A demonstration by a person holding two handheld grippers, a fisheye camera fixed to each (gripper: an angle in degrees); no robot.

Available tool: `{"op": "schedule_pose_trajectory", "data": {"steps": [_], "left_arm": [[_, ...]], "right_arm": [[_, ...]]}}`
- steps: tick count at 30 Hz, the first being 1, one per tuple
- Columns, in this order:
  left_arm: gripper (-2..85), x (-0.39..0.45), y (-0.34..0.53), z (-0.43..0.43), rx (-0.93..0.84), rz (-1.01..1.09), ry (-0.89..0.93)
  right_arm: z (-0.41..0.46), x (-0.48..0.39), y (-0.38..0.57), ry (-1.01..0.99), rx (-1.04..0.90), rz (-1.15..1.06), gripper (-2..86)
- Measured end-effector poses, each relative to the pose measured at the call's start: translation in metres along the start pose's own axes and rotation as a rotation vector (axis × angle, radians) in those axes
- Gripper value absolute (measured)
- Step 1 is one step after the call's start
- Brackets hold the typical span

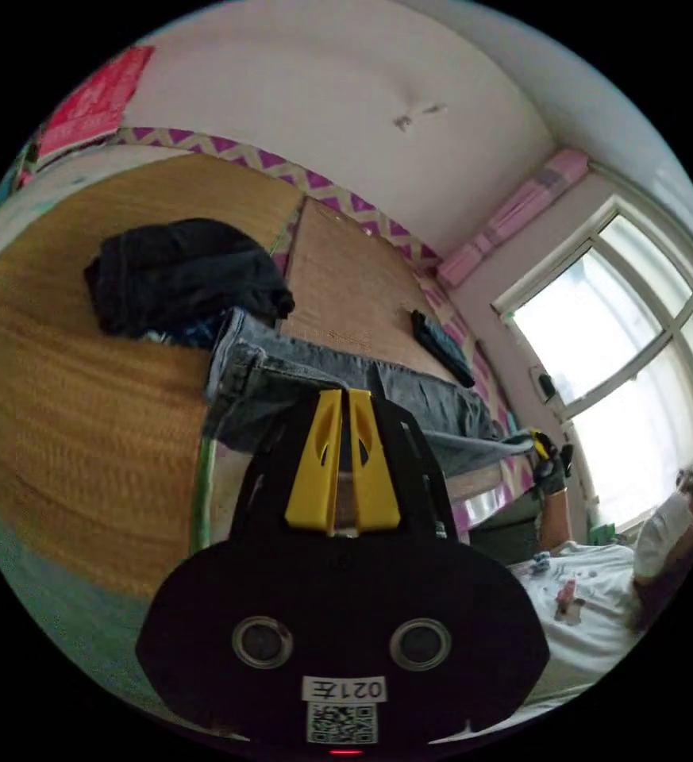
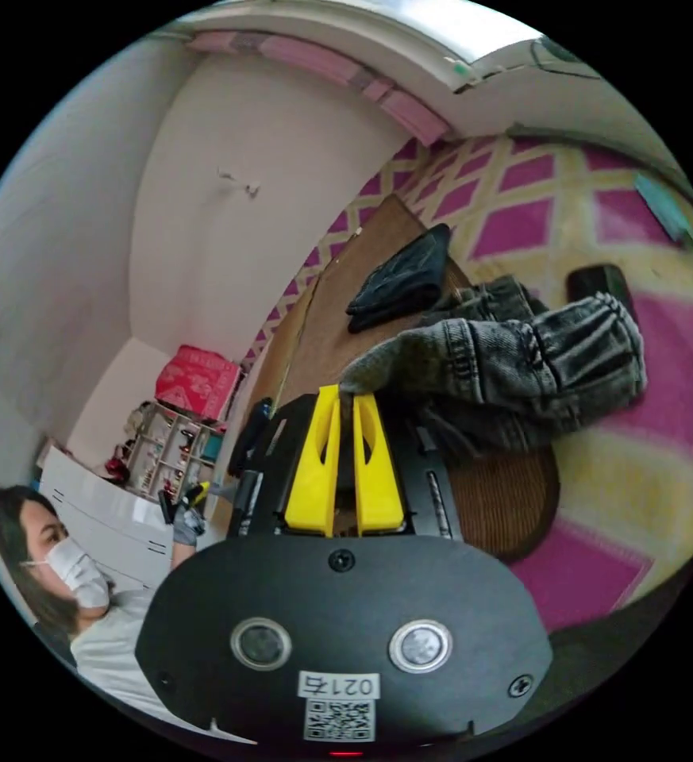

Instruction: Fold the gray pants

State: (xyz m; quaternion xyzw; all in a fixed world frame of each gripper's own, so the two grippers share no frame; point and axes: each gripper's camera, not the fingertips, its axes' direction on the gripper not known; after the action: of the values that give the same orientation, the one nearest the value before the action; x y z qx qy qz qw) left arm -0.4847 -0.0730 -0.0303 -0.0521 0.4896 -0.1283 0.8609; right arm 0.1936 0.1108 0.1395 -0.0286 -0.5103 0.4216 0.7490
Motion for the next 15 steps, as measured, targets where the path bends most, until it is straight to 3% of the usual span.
{"op": "schedule_pose_trajectory", "data": {"steps": [5, 8, 15], "left_arm": [[-0.9, -0.006, -0.101, 0.109, -0.169, -0.010, -0.151], [-0.7, -0.020, -0.125, 0.170, -0.234, -0.006, -0.242], [-0.7, -0.039, -0.115, 0.168, -0.131, -0.019, -0.212]], "right_arm": [[0.127, 0.022, -0.118, 0.047, -0.163, 0.084, 3.7], [0.169, 0.042, -0.143, 0.138, -0.164, 0.138, 5.5], [0.142, 0.025, -0.142, 0.238, -0.117, 0.018, 5.8]]}}
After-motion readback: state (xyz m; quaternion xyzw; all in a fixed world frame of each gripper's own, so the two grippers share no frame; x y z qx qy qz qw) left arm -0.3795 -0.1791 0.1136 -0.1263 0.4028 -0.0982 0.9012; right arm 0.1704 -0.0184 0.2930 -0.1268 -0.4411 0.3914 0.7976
